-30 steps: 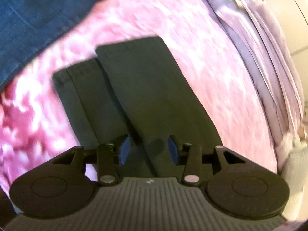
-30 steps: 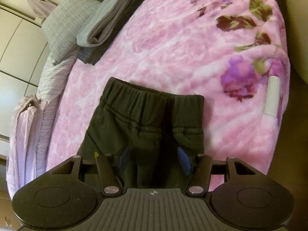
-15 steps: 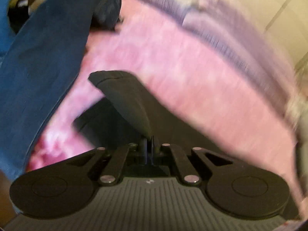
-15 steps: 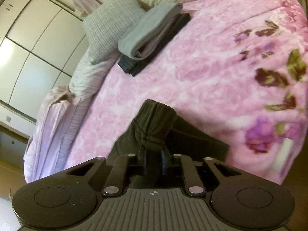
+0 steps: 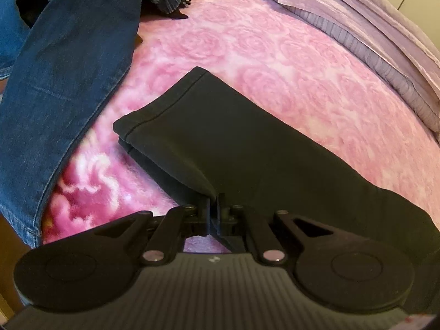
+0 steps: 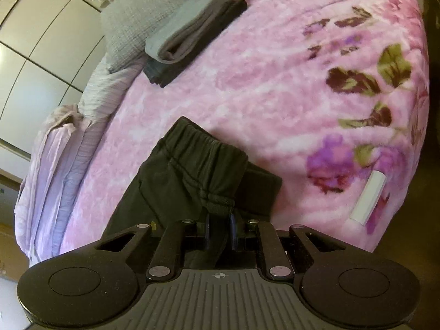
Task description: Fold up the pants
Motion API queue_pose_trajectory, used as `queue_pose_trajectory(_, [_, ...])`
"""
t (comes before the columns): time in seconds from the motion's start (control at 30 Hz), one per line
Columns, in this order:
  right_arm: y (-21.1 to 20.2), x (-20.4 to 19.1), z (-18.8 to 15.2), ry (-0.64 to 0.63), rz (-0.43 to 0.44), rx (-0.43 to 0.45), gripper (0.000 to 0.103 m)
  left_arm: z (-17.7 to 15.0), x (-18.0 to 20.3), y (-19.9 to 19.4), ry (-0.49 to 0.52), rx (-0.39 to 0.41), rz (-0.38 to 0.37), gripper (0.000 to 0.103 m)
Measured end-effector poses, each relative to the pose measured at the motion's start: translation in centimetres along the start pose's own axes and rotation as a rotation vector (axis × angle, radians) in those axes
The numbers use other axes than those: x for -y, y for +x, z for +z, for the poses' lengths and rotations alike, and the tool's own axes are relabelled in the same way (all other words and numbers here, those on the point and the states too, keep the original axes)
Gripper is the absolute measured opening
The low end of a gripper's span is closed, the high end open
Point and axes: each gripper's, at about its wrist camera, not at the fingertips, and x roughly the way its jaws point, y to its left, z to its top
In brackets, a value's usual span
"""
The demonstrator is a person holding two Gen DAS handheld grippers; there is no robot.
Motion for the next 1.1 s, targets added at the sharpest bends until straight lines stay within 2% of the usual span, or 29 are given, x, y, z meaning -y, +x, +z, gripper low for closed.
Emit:
queue_pose_trajectory(0.1, [-0.6,-0.5,0.2,-0.014,0.027,0.017,0.01,0.2,0.3,0.3,0.01,-0.001,0.012,0.003])
queue_pose_trajectory(0.33, [-0.6,1.0,-0.9,-0.006,-0.011,-0.003,0.01,0.6,0.7,-0.1,0.063,0.008,0.032,0.003])
queue_pose_trajectory(0.47, [1.7,2.2,-1.4,-0.047,-0.088,-0.057,0.011,0.2,1.3,0.7,0.091,-0.003,0.065,0.003])
queue_pose_trajectory(0.53, [2.8,2.1,-1.0,-0.032,-0.107,-0.072,0.017,0.0,2.0,0.8,0.132,0.001,0.089,0.004])
queue_pose_trajectory(0.6, [3.1,1.6,-0.7,-0.053,-0.161,-0.081,0.041,-0.1,2.6,0.8,0.176,-0.002,0.111,0.005])
queue_pose_trajectory(0.67, [2.5,1.2,-0.4,-0.088,-0.193,-0.08,0.048,0.1,2.8,0.4,0.176,-0.013,0.116,0.007])
queue_pose_trajectory(0.73, [1.4,1.4,-0.1,-0.062,-0.152,-0.052,0.048,0.2,2.8,-0.5,0.171,-0.015,0.1,0.013])
queue_pose_trajectory(0.8, [1.2,1.9,-0.2,-0.016,-0.118,-0.033,0.048,-0.1,3.0,-1.2,0.182,-0.008,0.092,0.013])
queue_pose_trajectory(0.87, [2.9,1.9,-0.6,-0.071,-0.199,-0.078,0.049,-0.6,3.4,-0.9,0.227,-0.046,0.126,0.014])
queue_pose_trajectory(0.93, [3.3,1.4,-0.5,-0.082,-0.224,-0.083,0.05,-0.9,3.9,-1.2,0.282,-0.064,0.15,0.015])
queue_pose_trajectory(1.03, [1.5,0.0,0.5,-0.11,-0.237,-0.083,0.05,-0.4,4.5,-3.3,0.309,-0.036,0.124,0.015])
queue_pose_trajectory(1.1, [0.2,-1.4,1.1,-0.208,-0.254,-0.06,0.051,0.3,5.7,-4.1,0.323,-0.025,0.095,0.015])
